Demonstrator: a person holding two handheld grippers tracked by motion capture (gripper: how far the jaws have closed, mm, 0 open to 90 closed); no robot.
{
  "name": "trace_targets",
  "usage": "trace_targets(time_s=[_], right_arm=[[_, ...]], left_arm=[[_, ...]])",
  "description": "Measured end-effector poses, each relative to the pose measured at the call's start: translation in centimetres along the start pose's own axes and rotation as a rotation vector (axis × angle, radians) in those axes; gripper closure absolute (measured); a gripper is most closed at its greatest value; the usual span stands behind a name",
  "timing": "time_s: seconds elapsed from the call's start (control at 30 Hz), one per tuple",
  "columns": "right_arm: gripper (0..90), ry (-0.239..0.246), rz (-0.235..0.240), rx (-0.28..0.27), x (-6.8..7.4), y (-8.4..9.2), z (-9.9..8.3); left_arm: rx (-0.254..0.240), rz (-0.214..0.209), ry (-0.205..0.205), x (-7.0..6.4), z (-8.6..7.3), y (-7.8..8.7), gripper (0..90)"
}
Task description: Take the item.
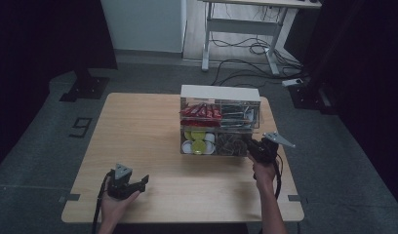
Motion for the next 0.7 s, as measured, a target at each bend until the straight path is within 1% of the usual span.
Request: trace_targets(time_s=[0.2,0.43,0.5,0.7], right_arm=[[88.9,0.009,0.000,-0.002,0.0,0.2,0.1],[88.8,0.002,-0.005,-0.004,-0.1,0.3,0.1],[88.8,0.005,-0.006,-0.004,0.0,0.3,0.1],[88.9,-0.010,-0.004,-0.008,-0.3,0.4,0.3]], left_arm=[[0.012,-0.015,-0.014,-1.0,0.0,-0.6,28.2],[0.005,-0.031,-0.033,-2.4,1.0,-1.1,28.6],[0.004,-0.030,-0.031,-2.8,1.2,-1.5,29.1],[-0.037,-0.049,-0.053,-4.9,2.5,-2.1,31.0]])
Point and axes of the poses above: each handheld gripper's, and its own axes: y roughly backward along the jaws, z roughly out of its top, x roughly to its left, the point moved 10 cm from there along -y, roughly forward along the jaws, and after that the axes turned 14 degrees about -x, right-handed, at the moved point
